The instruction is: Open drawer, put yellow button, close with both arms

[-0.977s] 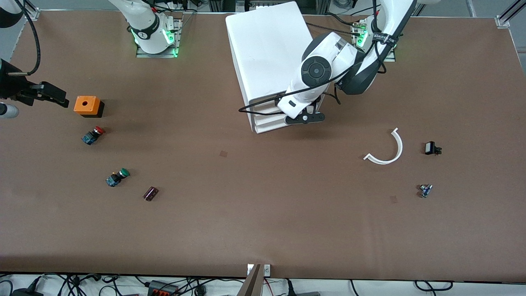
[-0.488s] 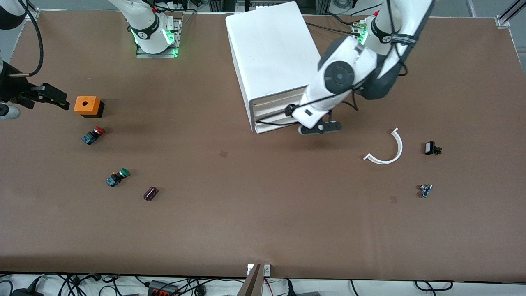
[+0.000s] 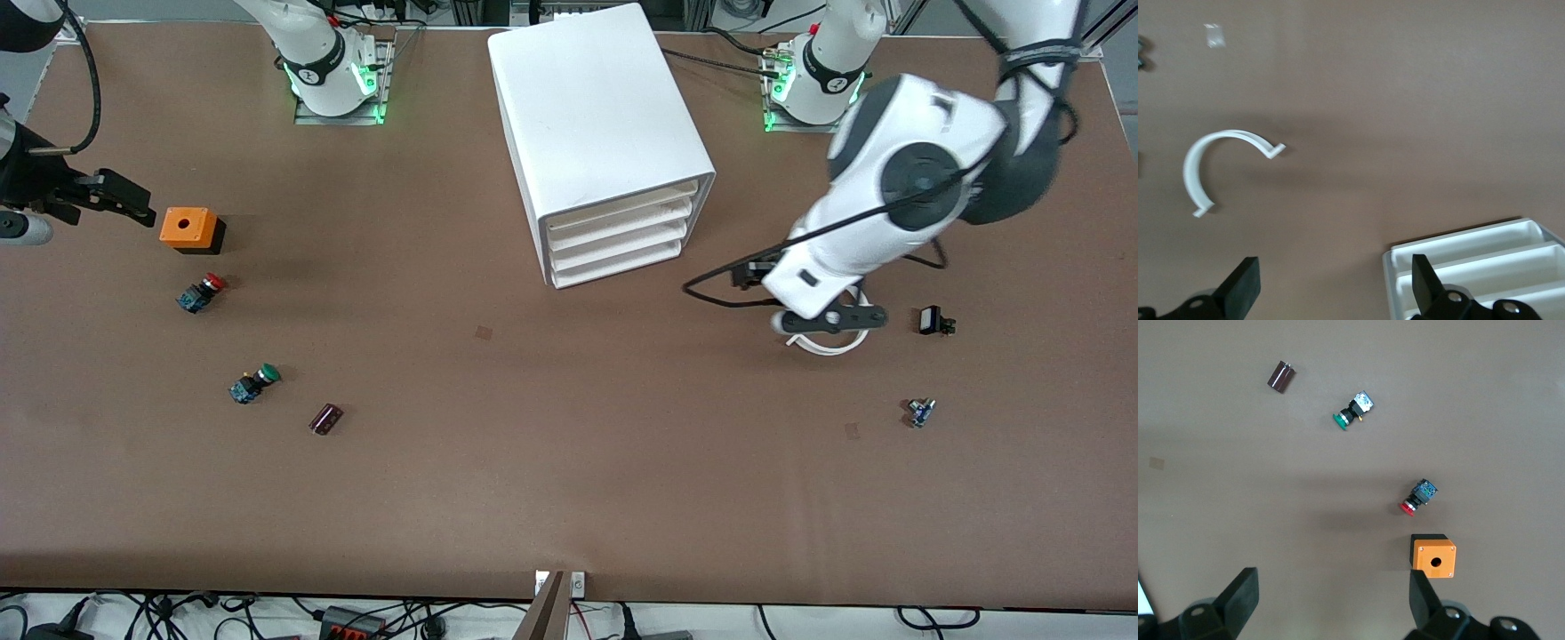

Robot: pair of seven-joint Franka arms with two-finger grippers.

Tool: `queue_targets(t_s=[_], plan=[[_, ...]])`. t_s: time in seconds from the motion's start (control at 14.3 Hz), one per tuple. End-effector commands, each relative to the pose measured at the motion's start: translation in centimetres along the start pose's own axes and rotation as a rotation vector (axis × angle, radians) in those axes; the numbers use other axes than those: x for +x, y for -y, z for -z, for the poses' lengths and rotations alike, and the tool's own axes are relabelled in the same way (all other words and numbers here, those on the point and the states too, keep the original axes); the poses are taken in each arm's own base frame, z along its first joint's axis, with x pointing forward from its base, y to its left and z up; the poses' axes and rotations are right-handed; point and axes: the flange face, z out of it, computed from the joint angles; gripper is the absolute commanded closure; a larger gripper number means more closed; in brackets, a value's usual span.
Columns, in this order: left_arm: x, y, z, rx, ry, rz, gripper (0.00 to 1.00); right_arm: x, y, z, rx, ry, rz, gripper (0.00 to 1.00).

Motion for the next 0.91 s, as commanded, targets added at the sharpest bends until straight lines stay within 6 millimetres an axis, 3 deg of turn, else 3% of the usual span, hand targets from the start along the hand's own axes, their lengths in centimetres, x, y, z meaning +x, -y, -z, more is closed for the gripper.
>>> queue_targets(t_s=[0.0,0.14,0.35,0.49,0.63,0.84], plan=[[0.6,4.8,3.8,0.011,0.02,-0.08,0.0,-0.8,0.3,0.5,-0.001,-0.02,0.008,0.0],[-0.1,7.6,7.2,0.009,0.011,-0.11,0.0,-0.8,0.5,0.7,-0.001,-0.02,0.012,0.0],[-1.7,11.5,10.4,0.012,-0.017,-0.17,0.0,-0.6,0.3,0.3,-0.001,-0.016,0.008,0.0],[-2.0,15.7,10.7,0.015,-0.02,-0.235,0.0,-0.7,0.4,0.4,-0.001,-0.017,0.009,0.0],[-2.1,17.2,11.2,0.033,-0.06,-0.285,0.0,-0.7,0.4,0.4,-0.001,-0.016,0.009,0.0],[-5.1,17.7,11.4,0.037,-0.182,-0.195,0.0,-0.7,0.4,0.4,-0.001,-0.016,0.009,0.0]])
